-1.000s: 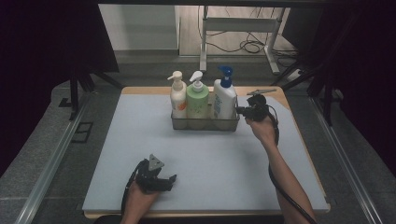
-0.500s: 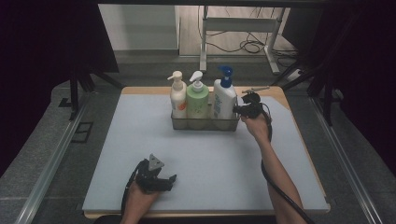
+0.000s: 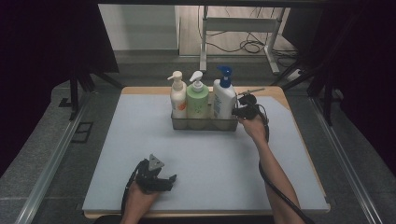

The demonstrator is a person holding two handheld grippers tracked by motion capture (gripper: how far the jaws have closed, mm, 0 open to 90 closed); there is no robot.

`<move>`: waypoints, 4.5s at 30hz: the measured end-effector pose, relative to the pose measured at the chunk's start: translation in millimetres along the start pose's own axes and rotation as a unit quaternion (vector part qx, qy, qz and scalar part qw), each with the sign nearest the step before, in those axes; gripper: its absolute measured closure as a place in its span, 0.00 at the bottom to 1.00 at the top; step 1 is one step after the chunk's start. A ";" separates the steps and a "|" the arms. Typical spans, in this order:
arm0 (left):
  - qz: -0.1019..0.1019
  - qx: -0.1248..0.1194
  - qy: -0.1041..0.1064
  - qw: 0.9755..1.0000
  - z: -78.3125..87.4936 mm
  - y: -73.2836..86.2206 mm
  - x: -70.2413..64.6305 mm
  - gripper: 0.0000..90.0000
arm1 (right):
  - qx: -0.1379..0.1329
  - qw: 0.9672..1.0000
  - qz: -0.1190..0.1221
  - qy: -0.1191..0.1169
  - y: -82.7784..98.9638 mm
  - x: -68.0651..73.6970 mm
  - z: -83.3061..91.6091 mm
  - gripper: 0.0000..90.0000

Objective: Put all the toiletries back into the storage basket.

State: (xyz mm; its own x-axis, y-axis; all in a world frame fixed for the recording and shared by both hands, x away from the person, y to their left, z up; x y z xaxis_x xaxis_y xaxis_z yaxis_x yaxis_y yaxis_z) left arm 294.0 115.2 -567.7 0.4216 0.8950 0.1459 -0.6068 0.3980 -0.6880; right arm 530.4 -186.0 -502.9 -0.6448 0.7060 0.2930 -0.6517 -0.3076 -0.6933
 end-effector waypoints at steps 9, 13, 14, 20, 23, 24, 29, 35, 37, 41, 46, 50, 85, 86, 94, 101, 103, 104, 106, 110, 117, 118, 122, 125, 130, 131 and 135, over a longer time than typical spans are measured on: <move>0.000 0.000 0.000 1.000 0.0 0.0 0.1 0.13 | 0.009 1.000 -0.004 -0.003 1.8 1.9 -3.5 0.99; 0.000 0.000 0.000 1.000 0.0 0.0 0.0 0.13 | 0.011 1.000 -0.002 -0.002 2.8 2.8 -6.9 0.99; 0.000 0.000 0.000 1.000 0.0 0.0 0.0 0.13 | 0.011 1.000 -0.003 -0.004 2.4 3.9 -7.6 0.99; 0.000 0.000 0.000 1.000 0.0 0.0 -0.1 0.13 | 0.015 1.000 0.001 -0.007 1.7 8.4 -10.7 0.99; 0.000 0.000 0.000 1.000 0.0 0.0 -0.1 0.13 | 0.016 1.000 0.003 -0.008 1.3 10.6 -12.1 0.99; 0.000 0.000 0.000 1.000 0.0 0.0 -0.1 0.13 | 0.017 1.000 0.005 -0.009 1.1 11.4 -12.6 0.99; 0.000 0.000 0.000 1.000 0.0 0.0 -0.1 0.13 | 0.018 1.000 0.010 -0.013 -0.4 15.8 -15.0 0.99; -0.002 0.001 0.000 1.000 0.1 0.1 0.2 0.13 | 0.020 1.000 0.012 -0.011 -1.1 18.3 -17.5 0.99; -0.002 0.001 0.000 1.000 0.1 0.1 0.2 0.13 | 0.021 1.000 0.011 -0.012 -0.9 18.3 -17.2 0.99; -0.002 0.001 0.000 1.000 0.1 0.1 0.2 0.13 | 0.024 1.000 0.012 -0.009 -1.1 19.5 -16.9 0.99; -0.002 0.001 0.000 1.000 0.1 0.1 0.2 0.13 | 0.026 0.999 0.014 -0.013 -1.1 23.2 -17.9 0.99; -0.002 0.001 0.000 1.000 0.1 0.1 0.2 0.13 | 0.028 0.999 0.015 -0.015 -0.7 24.8 -17.8 0.99; -0.002 0.001 0.000 1.000 0.0 0.1 0.1 0.13 | 0.035 0.998 0.050 -0.008 0.6 31.2 -9.5 0.87; -0.002 0.001 0.000 1.000 0.0 0.1 0.1 0.13 | 0.034 0.998 0.051 -0.008 0.2 31.4 -8.0 0.85; -0.002 0.001 0.000 1.000 0.1 0.1 0.1 0.13 | 0.021 0.998 0.063 -0.008 -5.9 38.2 4.3 0.81; -0.002 0.001 0.000 1.000 0.1 0.2 0.1 0.13 | 0.019 0.997 0.071 -0.010 -6.5 43.0 12.3 0.65; -0.002 0.001 -0.001 1.000 0.1 0.1 0.1 0.13 | 0.021 0.997 0.070 -0.014 -5.5 44.7 14.3 0.61; -0.002 0.001 -0.001 1.000 0.1 0.1 0.1 0.13 | 0.021 0.997 0.071 -0.016 -5.1 45.5 15.2 0.59; -0.002 0.001 -0.001 1.000 0.1 0.2 0.1 0.13 | 0.021 0.997 0.075 -0.018 -4.3 47.2 17.1 0.56; -0.002 0.001 -0.001 1.000 0.1 0.2 0.1 0.13 | 0.018 0.996 0.080 -0.020 -3.2 50.7 21.0 0.52; -0.002 0.000 0.000 1.000 0.0 0.1 0.1 0.13 | 0.019 0.996 0.085 -0.018 -0.4 54.9 26.5 0.45; -0.002 0.000 0.000 1.000 0.0 0.1 0.0 0.13 | 0.019 0.996 0.087 -0.019 0.3 55.5 27.3 0.44; -0.002 0.001 -0.001 1.000 0.1 0.2 0.1 0.13 | 0.020 0.996 0.089 -0.021 2.6 57.8 29.7 0.40; -0.002 0.001 -0.001 1.000 0.1 0.2 0.1 0.13 | 0.021 0.995 0.091 -0.024 4.7 59.8 31.9 0.39; 0.000 0.000 0.000 1.000 0.0 0.1 -0.2 0.13 | 0.016 0.995 0.097 -0.030 7.0 63.1 35.9 0.34; 0.000 0.000 0.000 1.000 0.0 0.1 -0.2 0.13 | 0.016 0.995 0.097 -0.032 7.6 63.8 36.7 0.34; 0.000 0.000 0.000 1.000 0.0 0.1 -0.2 0.13 | 0.014 0.994 0.100 -0.034 10.2 66.1 39.8 0.30</move>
State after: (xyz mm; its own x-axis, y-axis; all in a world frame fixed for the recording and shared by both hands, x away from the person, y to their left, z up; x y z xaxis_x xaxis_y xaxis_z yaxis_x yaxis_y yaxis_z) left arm 293.9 115.0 -567.7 0.4213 0.8950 0.1462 -0.6066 0.3980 -0.6881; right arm 465.3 -167.8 -464.4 -0.7871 0.5848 0.1959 -0.5187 -0.4559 -0.7232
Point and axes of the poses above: each handheld gripper's, and its own axes: z roughly backward along the jaws, y roughly out of its underside, x roughly to its left, the point moved 6 cm from there along -z, roughly forward along the jaws, and after that the axes turned 14 degrees about -y, right-handed, at the moved point
